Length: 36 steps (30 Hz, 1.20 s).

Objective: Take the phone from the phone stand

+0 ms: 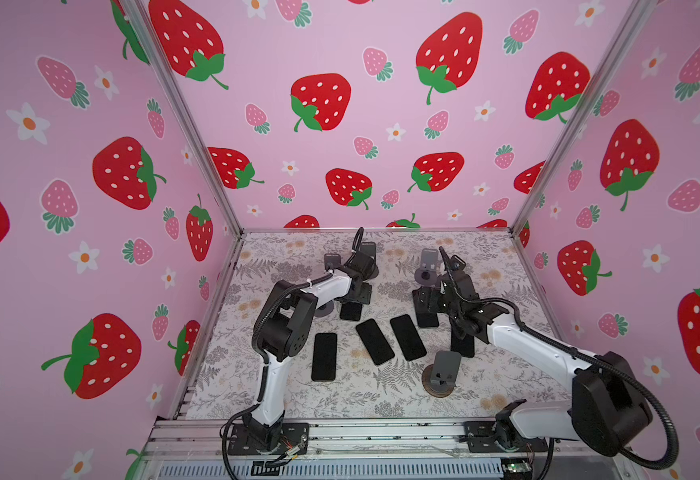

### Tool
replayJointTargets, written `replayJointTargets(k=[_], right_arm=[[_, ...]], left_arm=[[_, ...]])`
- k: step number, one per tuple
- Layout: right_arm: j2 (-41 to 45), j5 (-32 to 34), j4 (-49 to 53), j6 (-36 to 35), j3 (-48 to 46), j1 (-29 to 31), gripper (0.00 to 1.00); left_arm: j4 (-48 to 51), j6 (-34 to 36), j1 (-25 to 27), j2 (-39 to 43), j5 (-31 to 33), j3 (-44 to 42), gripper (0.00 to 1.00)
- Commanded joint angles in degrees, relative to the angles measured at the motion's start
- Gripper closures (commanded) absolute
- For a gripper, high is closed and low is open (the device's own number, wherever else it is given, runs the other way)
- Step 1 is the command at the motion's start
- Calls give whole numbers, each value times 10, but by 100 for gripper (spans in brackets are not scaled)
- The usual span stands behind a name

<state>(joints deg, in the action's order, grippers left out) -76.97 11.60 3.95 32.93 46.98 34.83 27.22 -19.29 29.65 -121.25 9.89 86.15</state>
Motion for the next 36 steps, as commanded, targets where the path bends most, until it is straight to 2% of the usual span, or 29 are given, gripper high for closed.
replayJointTargets(k=[1, 13, 22, 26, 29, 31, 32, 34, 36], right_arm=[[11, 10, 7, -1, 11, 0, 0], [1, 9, 8, 3, 12, 0, 0], [-20, 19, 31, -7, 47, 0, 0], [-16, 72, 46, -26, 65, 1, 0], [7, 87, 13, -79, 57, 1, 0], [26, 83, -37, -120, 36, 1, 0], [35, 86, -56, -133, 28, 1, 0], [49, 114, -85, -135, 13, 1, 0], [65, 135, -121, -168, -8, 1, 0]], left_arm=[[24, 7, -1, -10, 18, -16, 21], [31, 7, -1, 1, 27, -12, 24], [65, 33, -1, 67, 33, 24, 15], [71, 43, -1, 113, 37, 38, 11], [84, 15, -1, 160, 68, 41, 10], [66, 7, -1, 208, 68, 15, 6], [49, 6, -2, 238, 65, -8, 1], [3, 16, -1, 304, 53, -64, 1], [-29, 13, -4, 367, 78, -113, 1]])
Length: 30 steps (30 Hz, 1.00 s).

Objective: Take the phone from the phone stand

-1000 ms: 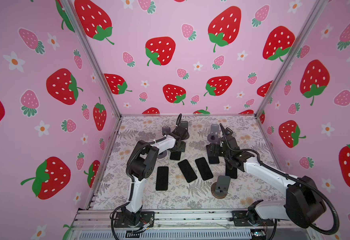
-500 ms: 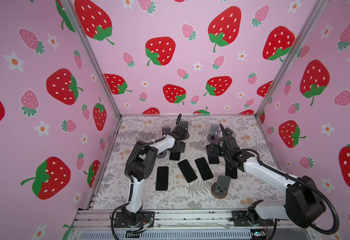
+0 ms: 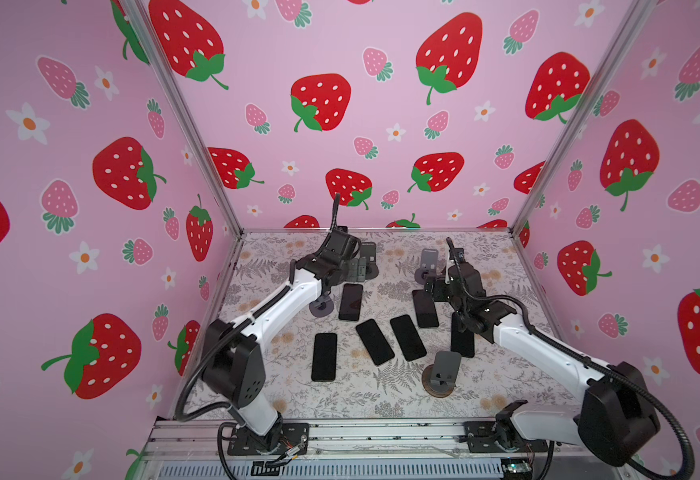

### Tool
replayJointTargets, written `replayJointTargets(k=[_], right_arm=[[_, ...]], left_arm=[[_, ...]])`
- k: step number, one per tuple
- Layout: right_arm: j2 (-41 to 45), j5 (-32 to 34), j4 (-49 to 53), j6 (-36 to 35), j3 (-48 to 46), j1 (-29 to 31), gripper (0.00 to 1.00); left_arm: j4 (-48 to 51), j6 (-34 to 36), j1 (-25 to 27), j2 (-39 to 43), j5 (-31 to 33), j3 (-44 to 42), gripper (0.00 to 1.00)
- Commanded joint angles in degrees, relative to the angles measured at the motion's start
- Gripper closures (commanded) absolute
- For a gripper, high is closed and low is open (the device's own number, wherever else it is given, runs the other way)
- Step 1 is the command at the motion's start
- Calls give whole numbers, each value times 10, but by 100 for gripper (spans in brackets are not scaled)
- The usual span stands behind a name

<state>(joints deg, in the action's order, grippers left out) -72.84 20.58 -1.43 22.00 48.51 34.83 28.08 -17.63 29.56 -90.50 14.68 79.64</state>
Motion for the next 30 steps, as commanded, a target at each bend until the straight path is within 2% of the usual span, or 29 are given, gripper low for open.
replayJointTargets(k=[1, 3, 5, 6, 8, 11, 14, 16, 18, 20, 22, 25, 27, 30], right_arm=[[30, 49, -85, -79, -31, 1, 0], [51, 53, -105, -109, -51, -1, 0], [75, 60, -132, -125, -75, -4, 0], [88, 66, -153, -137, -93, -7, 0], [112, 80, -206, -165, -136, -18, 0], [150, 99, -256, -166, -198, -63, 0], [194, 64, -300, -153, -257, -132, 0], [222, 33, -349, -146, -300, -169, 0], [234, -6, -424, -145, -353, -195, 0], [231, 0, -480, -150, -393, -204, 0], [217, 14, -494, -149, -412, -212, 0], [180, 8, -516, -188, -431, -215, 0], [148, 26, -557, -189, -451, -216, 0], [114, 9, -608, -203, -465, -218, 0]], left_arm=[[-44, 1, -5, 83, 42, -64, 1], [-63, 14, -7, 131, 101, -107, 1], [-73, -10, -9, 173, 211, -156, 1], [-84, -20, -14, 195, 246, -190, 1], [-148, -11, -34, 239, 257, -267, 1], [-202, -4, -77, 297, 240, -357, 1], [-289, 28, -113, 350, 235, -453, 1], [-358, 87, -139, 383, 175, -517, 1], [-391, 93, -160, 409, 159, -555, 1], [-402, 94, -182, 418, 152, -574, 1], [-432, 141, -202, 410, 106, -588, 1], [-493, 192, -210, 370, 74, -604, 1], [-540, 228, -217, 343, 21, -617, 1], [-582, 199, -232, 288, -2, -613, 1]])
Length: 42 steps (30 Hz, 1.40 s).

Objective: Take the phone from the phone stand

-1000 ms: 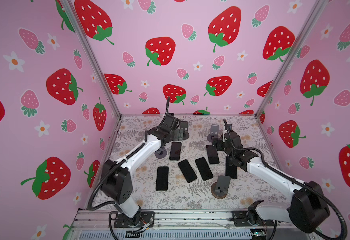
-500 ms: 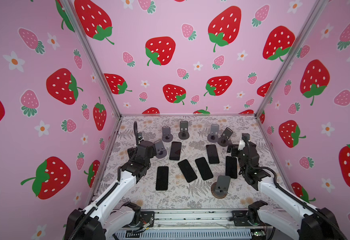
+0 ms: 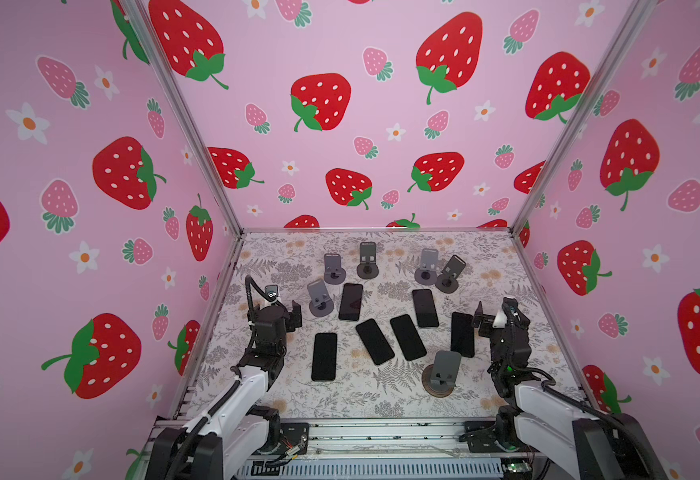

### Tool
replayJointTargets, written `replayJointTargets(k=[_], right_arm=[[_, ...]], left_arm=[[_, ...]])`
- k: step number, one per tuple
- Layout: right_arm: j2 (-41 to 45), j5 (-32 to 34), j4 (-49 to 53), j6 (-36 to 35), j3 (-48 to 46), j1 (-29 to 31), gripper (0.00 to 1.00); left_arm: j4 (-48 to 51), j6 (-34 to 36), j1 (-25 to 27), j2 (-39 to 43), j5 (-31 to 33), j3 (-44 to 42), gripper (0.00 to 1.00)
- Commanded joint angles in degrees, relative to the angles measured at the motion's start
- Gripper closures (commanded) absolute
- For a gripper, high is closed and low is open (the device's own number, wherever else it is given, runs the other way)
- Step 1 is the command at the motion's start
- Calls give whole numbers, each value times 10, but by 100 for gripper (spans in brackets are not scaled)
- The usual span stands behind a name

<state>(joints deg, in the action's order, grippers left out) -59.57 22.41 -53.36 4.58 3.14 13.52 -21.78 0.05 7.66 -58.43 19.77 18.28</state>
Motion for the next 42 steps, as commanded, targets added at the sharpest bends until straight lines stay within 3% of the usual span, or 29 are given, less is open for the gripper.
replayJointTargets(k=[1, 6, 11, 14, 17, 19, 20, 22, 42], right_arm=[[-23, -27, -84, -33, -7, -5, 0], [-124, -42, -208, -34, 6, -10, 0], [-205, -79, -221, -85, 60, -14, 0], [-255, -81, -209, -60, 88, -33, 0], [-324, -115, -302, -52, 78, -51, 0], [-297, -107, -208, -42, 102, -56, 0], [-315, -90, -238, -31, 104, -59, 0], [-303, -77, -185, -24, 118, -60, 0], [-306, -80, -196, -29, 116, -59, 0]], left_arm=[[-88, 15, -20, -53, -61, 4, 1], [-179, -22, -38, -147, -42, 8, 1], [-237, -9, -47, -221, -85, 32, 1], [-319, -30, -54, -263, -68, 7, 1], [-317, -17, -57, -301, -107, 33, 1], [-239, -5, -62, -300, -143, 66, 1], [-239, -12, -72, -305, -164, 71, 1], [-209, -21, -85, -305, -185, 83, 1], [-217, -15, -80, -303, -176, 80, 1]])
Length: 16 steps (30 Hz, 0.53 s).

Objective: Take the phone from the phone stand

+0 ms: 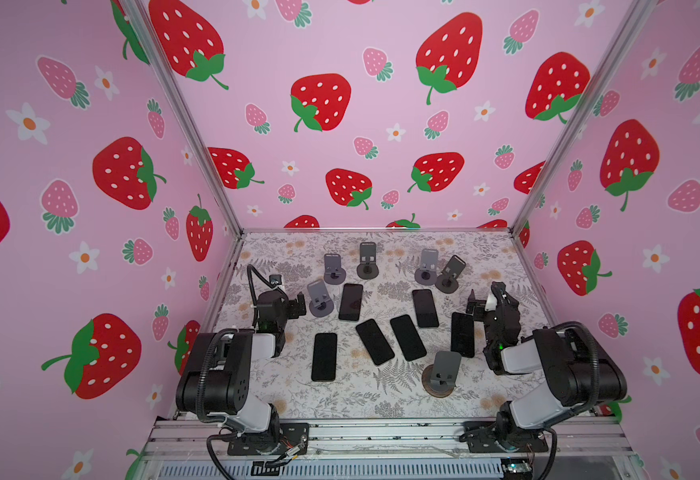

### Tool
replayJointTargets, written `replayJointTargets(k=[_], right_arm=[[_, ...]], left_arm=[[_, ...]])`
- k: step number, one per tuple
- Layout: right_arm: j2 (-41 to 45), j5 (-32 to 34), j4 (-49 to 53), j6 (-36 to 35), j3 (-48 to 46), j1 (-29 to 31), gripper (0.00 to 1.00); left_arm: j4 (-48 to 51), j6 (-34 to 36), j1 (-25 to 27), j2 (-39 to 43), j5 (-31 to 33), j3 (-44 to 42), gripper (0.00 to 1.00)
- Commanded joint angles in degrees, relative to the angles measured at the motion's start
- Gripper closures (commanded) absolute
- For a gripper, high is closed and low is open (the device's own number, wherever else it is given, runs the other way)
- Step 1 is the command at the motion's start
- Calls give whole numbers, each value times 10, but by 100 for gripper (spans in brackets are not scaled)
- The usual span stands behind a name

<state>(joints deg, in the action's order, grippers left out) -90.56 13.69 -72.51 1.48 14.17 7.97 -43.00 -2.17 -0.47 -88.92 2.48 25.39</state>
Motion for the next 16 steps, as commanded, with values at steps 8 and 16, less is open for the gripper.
replayJointTargets(k=[8, 16], right_arm=[[2, 5, -1, 2, 9, -3, 0], [3, 5, -3, 2, 8, -3, 0]], left_arm=[[-5, 7, 2, 1, -3, 9, 1], [-4, 7, 2, 2, -3, 9, 1]])
